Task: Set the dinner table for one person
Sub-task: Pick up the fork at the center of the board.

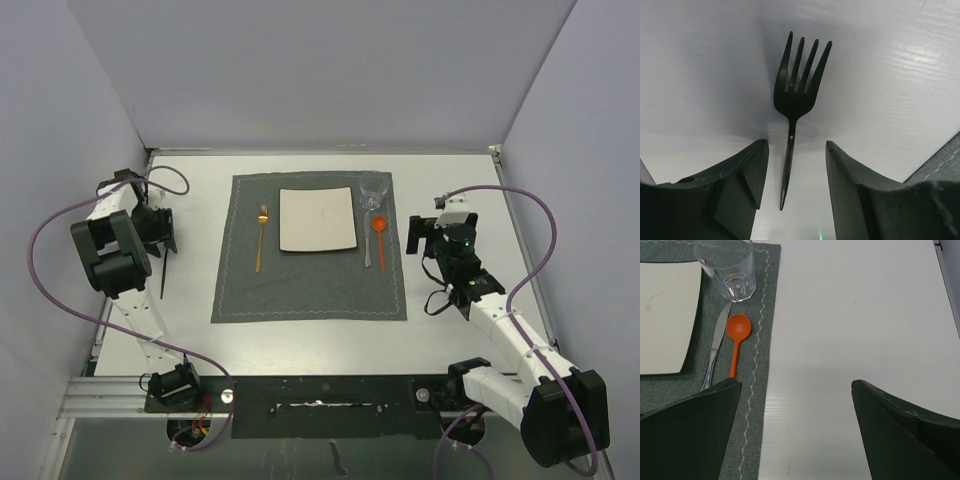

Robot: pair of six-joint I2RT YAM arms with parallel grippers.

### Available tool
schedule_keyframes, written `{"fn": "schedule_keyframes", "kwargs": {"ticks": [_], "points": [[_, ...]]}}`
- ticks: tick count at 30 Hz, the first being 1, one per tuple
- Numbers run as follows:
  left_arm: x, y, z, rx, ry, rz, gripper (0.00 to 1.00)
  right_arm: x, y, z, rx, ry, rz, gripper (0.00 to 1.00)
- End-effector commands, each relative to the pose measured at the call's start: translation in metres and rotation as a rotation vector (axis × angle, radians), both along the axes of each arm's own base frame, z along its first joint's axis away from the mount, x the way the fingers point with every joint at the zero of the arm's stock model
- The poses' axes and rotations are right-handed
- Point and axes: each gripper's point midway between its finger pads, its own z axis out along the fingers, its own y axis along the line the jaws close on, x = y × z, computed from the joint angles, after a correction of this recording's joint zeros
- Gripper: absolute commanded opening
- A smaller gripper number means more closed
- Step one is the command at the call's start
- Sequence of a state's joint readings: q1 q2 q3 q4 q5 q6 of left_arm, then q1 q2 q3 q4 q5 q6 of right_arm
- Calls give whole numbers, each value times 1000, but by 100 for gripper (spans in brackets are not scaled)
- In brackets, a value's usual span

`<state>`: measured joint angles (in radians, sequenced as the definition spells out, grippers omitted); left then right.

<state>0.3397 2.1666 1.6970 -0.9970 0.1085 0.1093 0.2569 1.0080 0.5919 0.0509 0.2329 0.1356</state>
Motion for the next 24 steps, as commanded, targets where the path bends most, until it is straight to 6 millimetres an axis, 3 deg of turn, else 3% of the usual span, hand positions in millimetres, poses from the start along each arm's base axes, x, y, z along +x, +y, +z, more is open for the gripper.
{"fn": "schedule_keyframes", "kwargs": {"ticks": [1, 12, 15, 17, 18, 24], "points": [[-3, 1, -22, -3, 36, 2, 47, 6, -2, 22, 1, -71, -18, 98], [-6, 7, -27, 13, 57, 18, 43, 5, -3, 22, -2, -71, -23, 98], [-6, 6, -29, 7, 63, 23, 33, 5, -3, 22, -2, -71, -22, 98], [-7, 4, -29, -7, 72, 24, 8, 5, -3, 22, -3, -69, -22, 98], [-8, 3, -30, -13, 77, 24, 0, 5, -3, 22, -2, -69, -21, 98], [-13, -4, -33, -39, 84, 41, 0, 5, -3, 24, 0, -72, -19, 98]]}}
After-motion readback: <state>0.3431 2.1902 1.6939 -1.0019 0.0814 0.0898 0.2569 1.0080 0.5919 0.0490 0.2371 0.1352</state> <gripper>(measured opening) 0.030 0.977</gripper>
